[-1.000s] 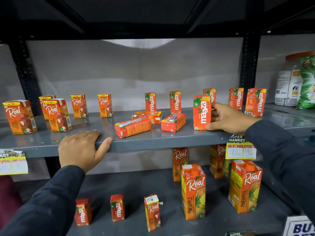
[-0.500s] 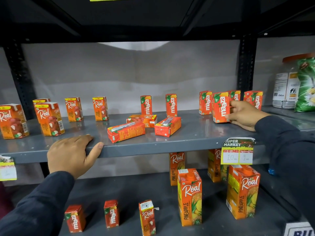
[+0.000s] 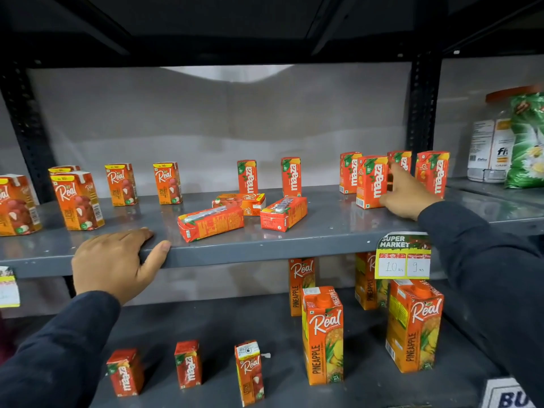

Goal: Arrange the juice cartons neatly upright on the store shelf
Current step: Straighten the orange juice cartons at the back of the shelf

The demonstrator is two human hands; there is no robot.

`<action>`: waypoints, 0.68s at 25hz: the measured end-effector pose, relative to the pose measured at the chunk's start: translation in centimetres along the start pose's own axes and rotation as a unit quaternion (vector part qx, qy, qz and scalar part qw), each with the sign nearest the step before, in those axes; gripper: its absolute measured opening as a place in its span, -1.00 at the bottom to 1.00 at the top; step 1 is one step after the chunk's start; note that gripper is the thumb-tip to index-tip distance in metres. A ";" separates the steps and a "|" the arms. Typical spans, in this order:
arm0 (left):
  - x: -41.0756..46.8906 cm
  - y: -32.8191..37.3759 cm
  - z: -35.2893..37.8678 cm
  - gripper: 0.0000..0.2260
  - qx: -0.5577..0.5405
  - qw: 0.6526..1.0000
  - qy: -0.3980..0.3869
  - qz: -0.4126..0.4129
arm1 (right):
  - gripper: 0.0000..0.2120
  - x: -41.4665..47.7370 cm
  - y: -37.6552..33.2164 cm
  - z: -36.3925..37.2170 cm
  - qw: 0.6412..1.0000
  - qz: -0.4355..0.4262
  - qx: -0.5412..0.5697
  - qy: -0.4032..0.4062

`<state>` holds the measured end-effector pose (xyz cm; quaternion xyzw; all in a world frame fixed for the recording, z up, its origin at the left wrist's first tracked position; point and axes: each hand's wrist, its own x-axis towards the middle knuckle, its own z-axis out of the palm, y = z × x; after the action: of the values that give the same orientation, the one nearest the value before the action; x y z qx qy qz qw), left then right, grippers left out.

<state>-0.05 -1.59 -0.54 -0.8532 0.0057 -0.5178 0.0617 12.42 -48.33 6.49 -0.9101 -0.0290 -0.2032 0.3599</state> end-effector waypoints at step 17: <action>0.0 0.0 -0.1 -0.39 -0.028 0.999 -0.013 -0.008 | -0.15 -2.3 -3.8 3.0 0.987 0.090 0.011 0.132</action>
<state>-0.19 -1.58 -0.51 -0.8611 0.0131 -0.5071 0.0336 10.59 -43.32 6.09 -0.8702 0.0988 -0.2876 0.3876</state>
